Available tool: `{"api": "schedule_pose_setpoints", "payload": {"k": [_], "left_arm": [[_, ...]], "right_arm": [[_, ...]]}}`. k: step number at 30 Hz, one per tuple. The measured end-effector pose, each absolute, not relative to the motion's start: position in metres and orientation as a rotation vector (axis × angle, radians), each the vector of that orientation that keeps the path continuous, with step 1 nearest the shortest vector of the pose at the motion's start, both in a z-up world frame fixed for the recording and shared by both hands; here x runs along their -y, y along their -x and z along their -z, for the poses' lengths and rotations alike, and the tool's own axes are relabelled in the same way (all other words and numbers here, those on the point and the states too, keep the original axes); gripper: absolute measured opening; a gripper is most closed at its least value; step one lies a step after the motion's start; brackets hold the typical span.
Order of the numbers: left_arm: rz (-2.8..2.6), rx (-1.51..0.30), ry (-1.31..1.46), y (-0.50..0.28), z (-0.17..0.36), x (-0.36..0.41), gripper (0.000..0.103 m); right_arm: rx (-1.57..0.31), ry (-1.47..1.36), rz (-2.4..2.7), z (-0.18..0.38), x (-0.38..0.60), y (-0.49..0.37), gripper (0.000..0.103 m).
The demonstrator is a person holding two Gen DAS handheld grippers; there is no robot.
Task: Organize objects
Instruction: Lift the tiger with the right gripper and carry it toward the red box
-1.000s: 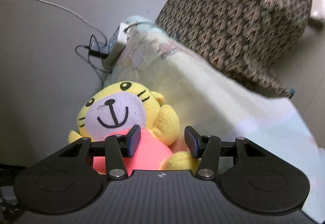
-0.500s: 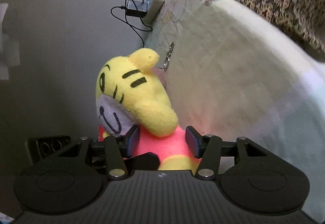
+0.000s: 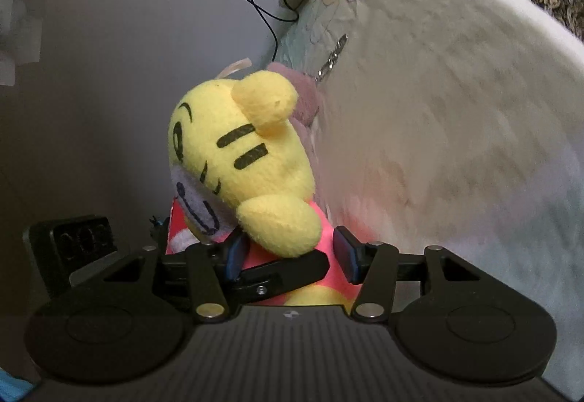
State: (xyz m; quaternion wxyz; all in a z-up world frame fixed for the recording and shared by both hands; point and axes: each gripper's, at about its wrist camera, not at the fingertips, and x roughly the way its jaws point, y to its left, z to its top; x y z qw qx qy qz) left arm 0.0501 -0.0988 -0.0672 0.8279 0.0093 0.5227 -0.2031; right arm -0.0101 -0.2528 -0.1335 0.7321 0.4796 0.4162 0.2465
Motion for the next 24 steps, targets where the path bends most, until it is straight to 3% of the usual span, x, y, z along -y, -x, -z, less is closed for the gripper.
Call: {"api": "schedule_pose_setpoints", "payload": {"k": [24], "left_arm": [[0.388, -1.062, -0.052, 0.014, 0.052, 0.075, 0.079]], "right_arm": [[-0.928, -0.821, -0.628, 0.097, 0.199, 0.035, 0.053]]}}
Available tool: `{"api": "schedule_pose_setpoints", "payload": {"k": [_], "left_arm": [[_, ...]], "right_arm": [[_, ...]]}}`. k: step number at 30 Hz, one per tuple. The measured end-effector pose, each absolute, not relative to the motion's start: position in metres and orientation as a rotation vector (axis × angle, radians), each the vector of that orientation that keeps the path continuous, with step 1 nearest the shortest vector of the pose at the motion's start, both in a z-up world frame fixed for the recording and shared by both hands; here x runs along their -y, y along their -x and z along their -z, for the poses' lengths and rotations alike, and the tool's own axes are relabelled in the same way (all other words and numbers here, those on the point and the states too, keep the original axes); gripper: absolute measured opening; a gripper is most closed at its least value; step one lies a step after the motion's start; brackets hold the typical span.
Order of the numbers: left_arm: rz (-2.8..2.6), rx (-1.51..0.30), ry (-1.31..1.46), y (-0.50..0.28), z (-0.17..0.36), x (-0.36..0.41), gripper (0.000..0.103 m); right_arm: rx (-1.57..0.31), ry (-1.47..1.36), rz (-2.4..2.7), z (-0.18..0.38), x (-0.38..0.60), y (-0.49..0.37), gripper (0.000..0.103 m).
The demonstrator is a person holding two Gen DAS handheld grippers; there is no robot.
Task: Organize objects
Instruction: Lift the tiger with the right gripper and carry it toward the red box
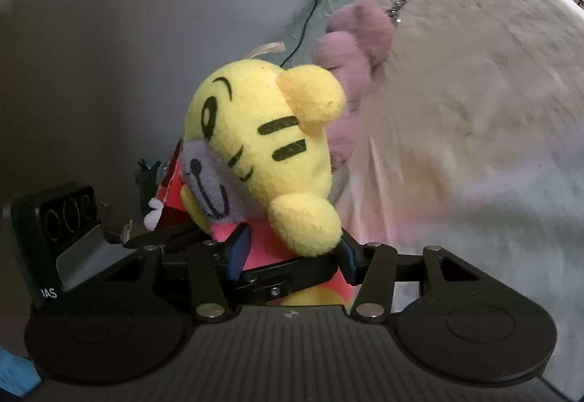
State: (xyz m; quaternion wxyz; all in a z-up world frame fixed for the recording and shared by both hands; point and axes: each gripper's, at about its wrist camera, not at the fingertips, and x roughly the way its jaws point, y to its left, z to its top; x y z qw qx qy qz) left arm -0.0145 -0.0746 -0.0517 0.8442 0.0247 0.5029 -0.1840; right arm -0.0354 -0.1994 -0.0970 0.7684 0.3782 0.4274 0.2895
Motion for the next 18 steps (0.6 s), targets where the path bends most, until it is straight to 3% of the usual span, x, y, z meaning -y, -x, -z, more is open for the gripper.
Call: {"api": "schedule_pose_setpoints", "payload": {"k": [18], "left_arm": [[0.464, -1.003, 0.011, 0.052, 0.025, -0.006, 0.079]], "right_arm": [[-0.854, -0.741, -0.639, 0.063, 0.132, 0.065, 0.048]]}}
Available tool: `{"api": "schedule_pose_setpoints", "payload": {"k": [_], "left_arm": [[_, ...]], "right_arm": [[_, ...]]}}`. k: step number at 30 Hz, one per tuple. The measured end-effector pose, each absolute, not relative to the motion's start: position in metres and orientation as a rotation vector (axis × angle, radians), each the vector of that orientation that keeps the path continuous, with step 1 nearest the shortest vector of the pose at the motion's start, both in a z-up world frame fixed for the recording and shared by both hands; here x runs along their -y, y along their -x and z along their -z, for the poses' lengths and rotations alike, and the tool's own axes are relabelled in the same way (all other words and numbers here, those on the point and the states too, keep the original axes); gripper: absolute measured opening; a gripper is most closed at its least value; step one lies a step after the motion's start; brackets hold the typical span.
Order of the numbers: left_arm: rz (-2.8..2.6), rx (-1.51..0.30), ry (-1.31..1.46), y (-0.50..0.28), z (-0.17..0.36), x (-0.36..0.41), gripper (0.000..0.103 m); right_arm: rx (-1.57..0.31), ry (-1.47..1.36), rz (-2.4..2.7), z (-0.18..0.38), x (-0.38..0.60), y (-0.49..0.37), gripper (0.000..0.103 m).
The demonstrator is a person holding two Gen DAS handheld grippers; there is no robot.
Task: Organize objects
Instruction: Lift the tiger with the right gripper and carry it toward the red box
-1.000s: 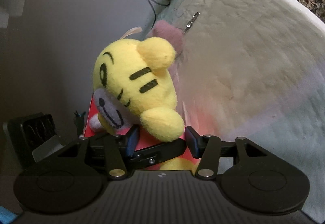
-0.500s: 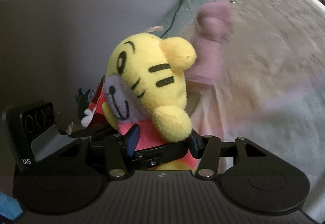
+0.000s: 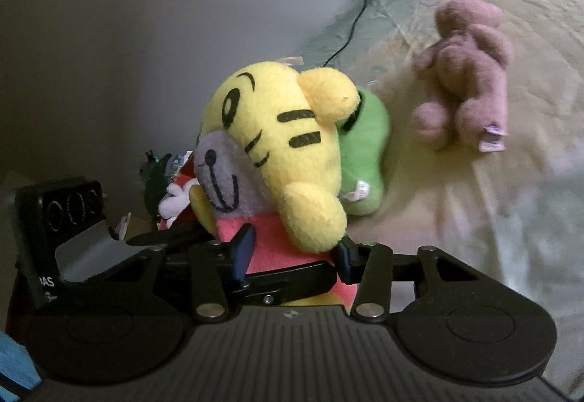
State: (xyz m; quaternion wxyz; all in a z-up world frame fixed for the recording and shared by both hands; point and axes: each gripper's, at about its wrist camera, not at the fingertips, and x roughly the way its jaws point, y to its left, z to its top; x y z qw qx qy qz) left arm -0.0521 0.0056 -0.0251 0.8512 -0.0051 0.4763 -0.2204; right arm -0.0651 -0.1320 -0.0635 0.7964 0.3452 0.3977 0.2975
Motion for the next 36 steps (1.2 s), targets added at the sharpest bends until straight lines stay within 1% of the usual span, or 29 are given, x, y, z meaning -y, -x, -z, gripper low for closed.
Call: {"api": "schedule_pose_setpoints", "payload": {"k": [6, 14, 20, 24, 30, 36], "left_arm": [[0.484, -0.966, 0.027, 0.06, 0.016, -0.032, 0.079], [0.507, -0.865, 0.029, 0.074, -0.007, -0.063, 0.079], [0.481, -0.767, 0.042, 0.076, -0.032, -0.093, 0.079], [0.442, -0.714, 0.057, 0.068, -0.047, -0.12, 0.079], [0.387, -0.71, 0.139, 0.044, -0.05, -0.167, 0.079], [0.358, -0.746, 0.215, 0.016, -0.034, -0.194, 0.079]], "right_arm": [[-0.818, -0.721, -0.644, 0.053, 0.111, 0.064, 0.047], [-0.743, -0.711, -0.673, 0.033, 0.088, 0.065, 0.047], [-0.679, -0.677, -0.731, 0.008, 0.063, 0.046, 0.047], [-0.673, -0.647, -0.768, -0.007, 0.038, 0.023, 0.047], [-0.685, -0.609, -0.74, -0.012, 0.004, -0.012, 0.046], [-0.731, -0.586, -0.662, -0.005, -0.017, -0.035, 0.045]]}}
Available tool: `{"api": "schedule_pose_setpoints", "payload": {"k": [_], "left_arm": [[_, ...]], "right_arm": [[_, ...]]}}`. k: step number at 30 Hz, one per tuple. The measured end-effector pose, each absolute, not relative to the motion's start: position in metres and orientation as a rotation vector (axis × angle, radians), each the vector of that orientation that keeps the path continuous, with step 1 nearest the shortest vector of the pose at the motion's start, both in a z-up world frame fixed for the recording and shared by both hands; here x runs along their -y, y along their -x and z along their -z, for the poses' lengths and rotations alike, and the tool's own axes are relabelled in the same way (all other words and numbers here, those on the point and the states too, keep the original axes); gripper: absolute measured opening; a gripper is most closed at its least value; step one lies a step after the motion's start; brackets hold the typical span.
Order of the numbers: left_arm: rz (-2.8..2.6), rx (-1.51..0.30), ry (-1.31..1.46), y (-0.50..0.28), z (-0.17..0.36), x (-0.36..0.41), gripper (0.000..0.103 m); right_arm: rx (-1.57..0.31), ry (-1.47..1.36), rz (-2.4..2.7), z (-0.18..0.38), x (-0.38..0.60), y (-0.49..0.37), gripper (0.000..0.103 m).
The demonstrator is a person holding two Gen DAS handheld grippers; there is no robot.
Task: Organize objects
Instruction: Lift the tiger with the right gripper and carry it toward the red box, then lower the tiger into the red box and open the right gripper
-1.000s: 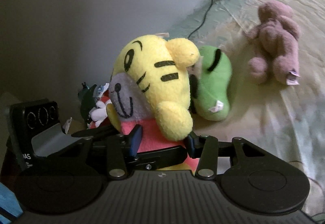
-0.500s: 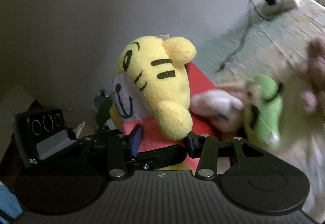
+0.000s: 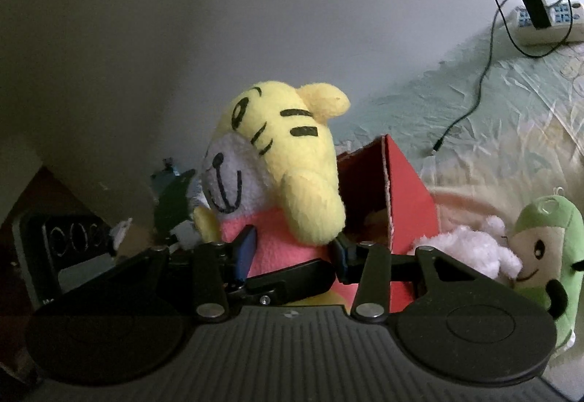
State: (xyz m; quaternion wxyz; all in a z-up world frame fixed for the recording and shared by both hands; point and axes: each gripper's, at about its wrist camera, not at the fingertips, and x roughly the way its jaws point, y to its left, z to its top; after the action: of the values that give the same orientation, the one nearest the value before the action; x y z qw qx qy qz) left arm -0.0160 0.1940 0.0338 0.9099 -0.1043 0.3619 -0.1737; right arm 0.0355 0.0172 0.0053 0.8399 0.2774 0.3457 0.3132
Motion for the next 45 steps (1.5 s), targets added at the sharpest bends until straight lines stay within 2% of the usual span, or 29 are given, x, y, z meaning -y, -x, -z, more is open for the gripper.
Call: {"api": "schedule_pose_setpoints", "payload": {"k": [14, 21, 28, 36, 45], "left_arm": [[0.328, -0.89, 0.312, -0.017, 0.017, -0.216, 0.086], [0.301, -0.895, 0.326, -0.012, 0.02, -0.225, 0.087], [0.225, -0.864, 0.313, -0.001, 0.011, -0.244, 0.087], [0.197, -0.892, 0.327, -0.004, 0.017, -0.252, 0.083], [0.246, -0.92, 0.278, -0.013, 0.022, -0.216, 0.083]], "right_arm": [[-0.801, -0.405, -0.52, 0.009, -0.049, -0.051, 0.042], [-0.787, -0.309, -0.499, 0.005, -0.059, -0.049, 0.042], [-0.785, -0.337, -0.484, 0.008, -0.051, -0.048, 0.032], [-0.772, -0.354, -0.493, 0.008, -0.049, -0.04, 0.033], [-0.712, -0.45, -0.518, 0.007, -0.025, -0.028, 0.034]]}}
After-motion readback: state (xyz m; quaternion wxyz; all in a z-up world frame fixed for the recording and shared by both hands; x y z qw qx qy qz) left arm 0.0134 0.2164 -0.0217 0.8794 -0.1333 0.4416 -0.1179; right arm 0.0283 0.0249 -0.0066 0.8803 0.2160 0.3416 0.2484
